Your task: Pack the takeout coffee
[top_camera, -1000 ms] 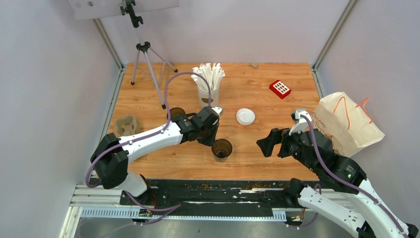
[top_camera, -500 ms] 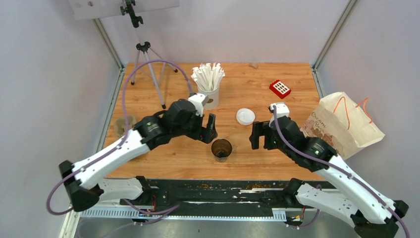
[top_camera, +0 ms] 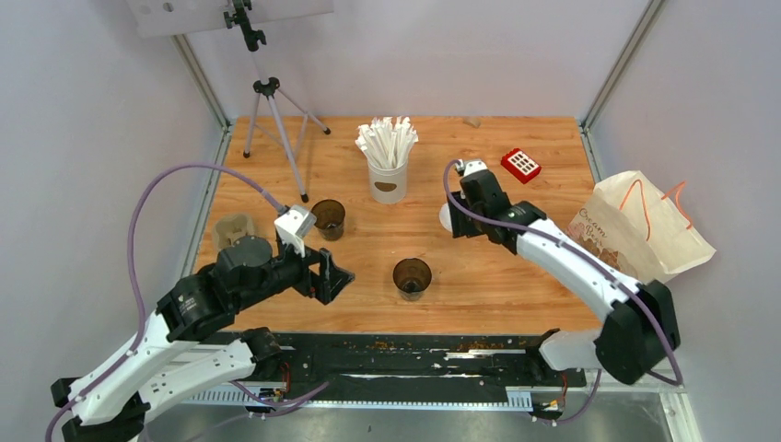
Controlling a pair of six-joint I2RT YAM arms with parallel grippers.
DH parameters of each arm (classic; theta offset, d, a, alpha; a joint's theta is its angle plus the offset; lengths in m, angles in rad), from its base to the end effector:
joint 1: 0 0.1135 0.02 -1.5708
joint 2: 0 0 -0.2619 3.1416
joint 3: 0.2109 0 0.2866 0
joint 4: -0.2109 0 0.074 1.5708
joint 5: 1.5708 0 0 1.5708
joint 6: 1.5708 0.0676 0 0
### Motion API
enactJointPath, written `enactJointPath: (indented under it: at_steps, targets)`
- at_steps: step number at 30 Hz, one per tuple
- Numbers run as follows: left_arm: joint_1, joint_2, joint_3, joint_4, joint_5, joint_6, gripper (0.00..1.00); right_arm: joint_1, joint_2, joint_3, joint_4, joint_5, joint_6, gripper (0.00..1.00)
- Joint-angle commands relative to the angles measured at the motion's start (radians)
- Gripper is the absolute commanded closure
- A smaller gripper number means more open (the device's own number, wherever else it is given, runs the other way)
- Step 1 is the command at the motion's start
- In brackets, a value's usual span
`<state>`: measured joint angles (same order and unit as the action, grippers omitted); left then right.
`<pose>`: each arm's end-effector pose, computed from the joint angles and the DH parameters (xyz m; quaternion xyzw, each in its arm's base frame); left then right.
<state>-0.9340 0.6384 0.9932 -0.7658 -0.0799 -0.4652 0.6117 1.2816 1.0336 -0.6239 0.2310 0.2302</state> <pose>0.1121 -0.1425 0.3667 0.1729 0.8181 -0.3270 0.4404 0.2722 0.1720 0.2469 -0.1382 0.9239 0.0401 0.3547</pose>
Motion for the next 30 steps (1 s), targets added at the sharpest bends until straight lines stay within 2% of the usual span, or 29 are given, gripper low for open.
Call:
enactJointPath:
  at_steps: [1, 3, 7, 20, 30]
  targets:
    - [-0.003, -0.087, -0.111, 0.044, -0.004, 0.063, 0.0, -0.11, 0.129, 0.047, 0.172, -0.203, -0.081, 0.54]
    - [-0.003, -0.114, -0.142, 0.05, -0.007, 0.082, 0.0, -0.135, 0.195, 0.081, 0.176, -0.285, -0.094, 0.58]
    - [-0.003, -0.144, -0.184, 0.055, -0.01, 0.107, 0.0, -0.148, 0.307, 0.15, 0.184, -0.342, -0.11, 0.6]
    - [-0.003, -0.254, -0.23, 0.047, -0.113, 0.091, 0.0, -0.149, 0.59, 0.361, 0.154, -0.285, -0.151, 0.64]
    - [-0.003, -0.304, -0.241, 0.042, -0.172, 0.072, 0.0, -0.15, 0.672, 0.42, 0.1, -0.129, -0.156, 0.76]
